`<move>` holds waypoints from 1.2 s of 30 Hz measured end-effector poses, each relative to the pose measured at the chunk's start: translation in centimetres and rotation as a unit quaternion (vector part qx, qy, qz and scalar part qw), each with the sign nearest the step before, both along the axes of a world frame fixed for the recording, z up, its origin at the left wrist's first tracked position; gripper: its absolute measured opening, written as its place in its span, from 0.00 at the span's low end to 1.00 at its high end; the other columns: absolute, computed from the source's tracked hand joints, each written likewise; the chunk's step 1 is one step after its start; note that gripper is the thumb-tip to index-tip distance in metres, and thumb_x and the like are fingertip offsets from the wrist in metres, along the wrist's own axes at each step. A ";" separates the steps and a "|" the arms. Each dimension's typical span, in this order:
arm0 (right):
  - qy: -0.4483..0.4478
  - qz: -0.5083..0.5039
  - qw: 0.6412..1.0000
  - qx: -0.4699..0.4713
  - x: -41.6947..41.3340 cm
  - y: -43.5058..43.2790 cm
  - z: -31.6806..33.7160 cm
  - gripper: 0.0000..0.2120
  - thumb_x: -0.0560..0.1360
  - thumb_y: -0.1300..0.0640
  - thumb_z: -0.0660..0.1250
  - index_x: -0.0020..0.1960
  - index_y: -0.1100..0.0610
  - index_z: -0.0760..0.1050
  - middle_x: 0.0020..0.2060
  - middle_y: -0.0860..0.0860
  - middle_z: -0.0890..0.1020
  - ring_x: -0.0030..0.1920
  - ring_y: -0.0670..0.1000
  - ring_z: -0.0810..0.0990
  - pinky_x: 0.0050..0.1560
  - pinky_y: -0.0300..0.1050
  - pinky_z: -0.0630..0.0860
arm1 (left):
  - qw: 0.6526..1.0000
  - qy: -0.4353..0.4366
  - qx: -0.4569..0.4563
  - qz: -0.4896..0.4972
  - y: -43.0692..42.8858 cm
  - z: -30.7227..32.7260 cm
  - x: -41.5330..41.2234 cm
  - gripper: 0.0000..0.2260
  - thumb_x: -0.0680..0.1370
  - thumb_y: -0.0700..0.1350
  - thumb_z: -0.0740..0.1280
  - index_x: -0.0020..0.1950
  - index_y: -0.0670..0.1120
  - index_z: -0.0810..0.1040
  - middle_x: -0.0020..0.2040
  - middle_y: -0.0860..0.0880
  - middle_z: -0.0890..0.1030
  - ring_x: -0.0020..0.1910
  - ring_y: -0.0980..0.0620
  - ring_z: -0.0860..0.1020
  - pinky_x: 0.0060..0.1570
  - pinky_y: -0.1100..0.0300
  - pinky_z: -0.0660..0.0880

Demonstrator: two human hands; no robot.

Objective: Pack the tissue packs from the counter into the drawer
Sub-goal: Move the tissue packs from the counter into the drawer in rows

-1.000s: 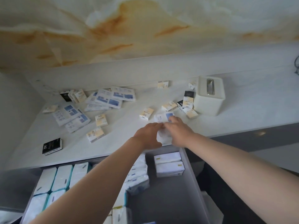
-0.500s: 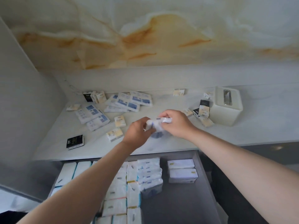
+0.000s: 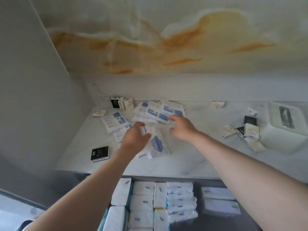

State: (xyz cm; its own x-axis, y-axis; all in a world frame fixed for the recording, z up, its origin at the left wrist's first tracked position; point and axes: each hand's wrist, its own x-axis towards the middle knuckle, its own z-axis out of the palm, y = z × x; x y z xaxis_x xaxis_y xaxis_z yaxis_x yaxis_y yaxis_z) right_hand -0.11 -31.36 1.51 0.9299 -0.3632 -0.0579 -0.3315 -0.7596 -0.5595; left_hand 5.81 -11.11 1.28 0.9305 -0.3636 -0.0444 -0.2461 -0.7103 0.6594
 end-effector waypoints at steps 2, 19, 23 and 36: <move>0.004 -0.007 0.999 -0.039 1.8 -0.4 -0.9 0.30 0.73 0.56 0.71 0.73 0.53 0.68 0.71 0.56 0.70 0.70 0.57 0.70 0.68 0.47 0.69 | 0.998 -0.031 0.055 -0.015 -0.1 -0.5 1.4 0.23 0.73 0.61 0.69 0.65 0.55 0.72 0.58 0.49 0.76 0.54 0.48 0.77 0.53 0.52 0.77; -0.095 0.007 0.959 -0.269 7.1 -2.6 -3.1 0.22 0.77 0.65 0.59 0.71 0.54 0.69 0.56 0.56 0.82 0.55 0.59 0.81 0.48 0.49 0.69 | 0.986 -0.087 0.070 -0.124 -0.6 -4.2 4.0 0.32 0.67 0.63 0.74 0.66 0.52 0.71 0.61 0.50 0.71 0.63 0.49 0.67 0.65 0.52 0.66; -0.171 -0.030 0.973 -0.153 5.5 -2.9 -0.9 0.15 0.79 0.61 0.61 0.64 0.56 0.76 0.50 0.59 0.84 0.50 0.62 0.81 0.43 0.47 0.70 | 0.991 -0.095 0.036 -0.089 -1.0 -2.9 3.1 0.26 0.74 0.59 0.69 0.69 0.51 0.70 0.64 0.50 0.72 0.65 0.49 0.67 0.66 0.50 0.66; -0.036 -0.078 0.838 0.539 -0.2 1.0 5.0 0.14 0.80 0.69 0.56 0.56 0.54 0.75 0.41 0.54 0.83 0.36 0.55 0.82 0.37 0.49 0.79 | 0.924 0.250 -0.284 0.057 -1.3 3.3 -0.4 0.18 0.78 0.55 0.66 0.65 0.49 0.75 0.56 0.46 0.82 0.52 0.45 0.83 0.56 0.41 0.78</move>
State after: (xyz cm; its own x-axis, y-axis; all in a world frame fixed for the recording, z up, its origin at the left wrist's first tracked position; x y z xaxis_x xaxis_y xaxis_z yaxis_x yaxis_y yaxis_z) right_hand -0.33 -30.32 6.54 0.8913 -0.2525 -0.3765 -0.3162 0.2488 -0.9155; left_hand 5.36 -12.39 4.57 0.8792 -0.3614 -0.3105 0.2445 -0.2172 0.9450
